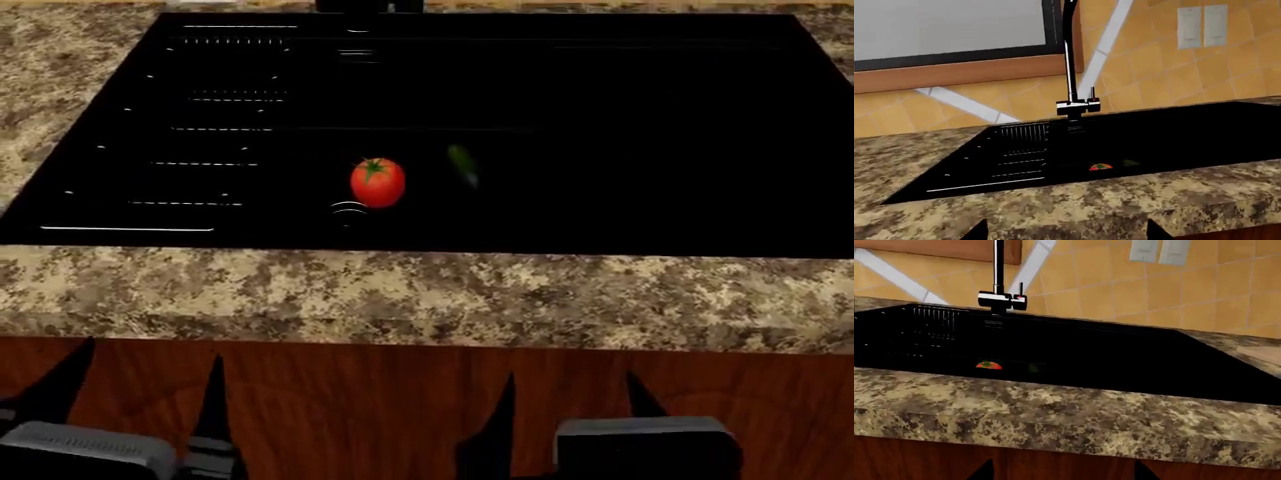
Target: Pick the vegetables from the sink and place them on the cutting board.
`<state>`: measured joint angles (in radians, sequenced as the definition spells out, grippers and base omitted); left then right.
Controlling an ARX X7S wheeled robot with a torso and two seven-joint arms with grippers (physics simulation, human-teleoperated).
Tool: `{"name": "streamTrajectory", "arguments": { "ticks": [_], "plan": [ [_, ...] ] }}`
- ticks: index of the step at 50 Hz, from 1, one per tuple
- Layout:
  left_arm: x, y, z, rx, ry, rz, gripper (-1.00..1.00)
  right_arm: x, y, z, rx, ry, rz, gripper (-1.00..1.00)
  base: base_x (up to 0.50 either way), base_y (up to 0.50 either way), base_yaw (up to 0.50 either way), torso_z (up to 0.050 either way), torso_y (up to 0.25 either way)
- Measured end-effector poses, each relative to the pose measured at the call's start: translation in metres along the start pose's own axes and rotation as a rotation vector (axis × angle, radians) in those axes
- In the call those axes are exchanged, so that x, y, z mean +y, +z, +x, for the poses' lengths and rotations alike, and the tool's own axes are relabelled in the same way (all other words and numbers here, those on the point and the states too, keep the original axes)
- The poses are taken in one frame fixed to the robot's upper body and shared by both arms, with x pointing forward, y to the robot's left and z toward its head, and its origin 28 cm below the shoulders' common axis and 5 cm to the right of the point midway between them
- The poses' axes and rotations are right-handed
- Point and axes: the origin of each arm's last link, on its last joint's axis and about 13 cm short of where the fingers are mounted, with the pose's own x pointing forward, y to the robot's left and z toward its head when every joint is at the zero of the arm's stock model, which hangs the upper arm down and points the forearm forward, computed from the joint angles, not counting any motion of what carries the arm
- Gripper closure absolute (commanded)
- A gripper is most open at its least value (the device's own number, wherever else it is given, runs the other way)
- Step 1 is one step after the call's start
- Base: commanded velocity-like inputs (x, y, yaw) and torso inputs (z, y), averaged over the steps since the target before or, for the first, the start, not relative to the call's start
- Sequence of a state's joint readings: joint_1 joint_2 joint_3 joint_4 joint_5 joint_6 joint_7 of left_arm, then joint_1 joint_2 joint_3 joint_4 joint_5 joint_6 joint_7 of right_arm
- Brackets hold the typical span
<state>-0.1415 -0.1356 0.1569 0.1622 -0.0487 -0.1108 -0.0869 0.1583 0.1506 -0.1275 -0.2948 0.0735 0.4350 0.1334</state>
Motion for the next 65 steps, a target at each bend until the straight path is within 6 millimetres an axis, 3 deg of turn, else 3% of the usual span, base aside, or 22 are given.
{"name": "streamTrajectory", "arguments": {
  "ticks": [13,20,24,36,65],
  "plan": [
    [0.013,0.049,0.084,-0.037,0.003,0.105,-1.00,-0.018,0.080,0.084,0.005,0.015,-0.108,-1.00,0.00,0.00,0.00,0.050,0.000],
    [0.026,0.057,0.135,0.047,0.070,0.101,-1.00,-0.027,0.098,0.146,0.105,-0.027,-0.106,-1.00,0.00,0.00,0.00,0.021,0.000],
    [0.032,0.060,0.153,0.090,0.098,0.079,-1.00,-0.032,0.103,0.167,0.147,-0.038,-0.114,-1.00,0.50,0.00,0.00,0.000,0.000],
    [0.044,0.065,0.171,0.140,0.169,0.027,-1.00,-0.043,0.117,0.175,0.157,-0.059,-0.144,-1.00,0.50,0.00,0.00,0.000,0.000],
    [0.054,0.069,0.174,0.167,0.222,-0.007,-1.00,-0.048,0.121,0.171,0.144,-0.066,-0.133,-1.00,0.50,0.00,0.00,0.000,0.001]
  ]
}}
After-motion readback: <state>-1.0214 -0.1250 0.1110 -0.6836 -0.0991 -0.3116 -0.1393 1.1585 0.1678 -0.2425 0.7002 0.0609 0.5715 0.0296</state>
